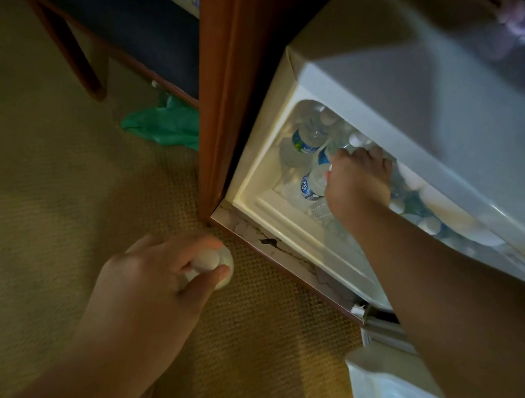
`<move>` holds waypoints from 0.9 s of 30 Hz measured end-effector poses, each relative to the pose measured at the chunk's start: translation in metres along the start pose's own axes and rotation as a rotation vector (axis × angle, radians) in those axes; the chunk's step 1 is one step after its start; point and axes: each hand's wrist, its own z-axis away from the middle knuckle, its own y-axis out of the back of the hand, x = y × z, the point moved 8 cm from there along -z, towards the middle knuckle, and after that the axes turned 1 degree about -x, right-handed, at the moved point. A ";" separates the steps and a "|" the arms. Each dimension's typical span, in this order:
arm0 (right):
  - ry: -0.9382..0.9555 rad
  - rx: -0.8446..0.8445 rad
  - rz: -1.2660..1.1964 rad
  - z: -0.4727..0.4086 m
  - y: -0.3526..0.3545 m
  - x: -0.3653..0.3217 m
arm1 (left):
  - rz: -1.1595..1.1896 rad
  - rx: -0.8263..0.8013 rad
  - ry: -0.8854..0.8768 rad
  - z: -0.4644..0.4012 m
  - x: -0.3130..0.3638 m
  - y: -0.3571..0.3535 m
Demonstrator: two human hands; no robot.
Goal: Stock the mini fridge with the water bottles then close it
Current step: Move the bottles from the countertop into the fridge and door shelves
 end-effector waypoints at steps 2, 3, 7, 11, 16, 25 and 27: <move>0.004 0.006 0.007 -0.001 0.000 -0.001 | -0.004 0.008 -0.020 0.003 0.006 0.002; 0.006 0.014 0.011 0.000 0.000 -0.001 | -0.013 0.010 -0.036 0.004 0.009 0.003; 0.024 0.024 0.021 0.004 0.000 -0.001 | -0.043 -0.012 -0.061 0.010 0.013 0.002; 0.084 0.004 -0.038 0.008 -0.001 -0.007 | -0.036 -0.025 -0.043 0.017 0.010 0.001; 0.114 -0.028 -0.103 0.016 0.002 -0.005 | 0.018 0.015 -0.047 0.023 0.011 0.002; 0.453 0.447 -0.669 0.140 0.107 -0.001 | -0.019 -0.058 0.012 0.014 0.011 -0.005; 0.499 0.683 -0.716 0.179 0.151 0.019 | -0.018 -0.097 0.017 0.004 0.013 -0.010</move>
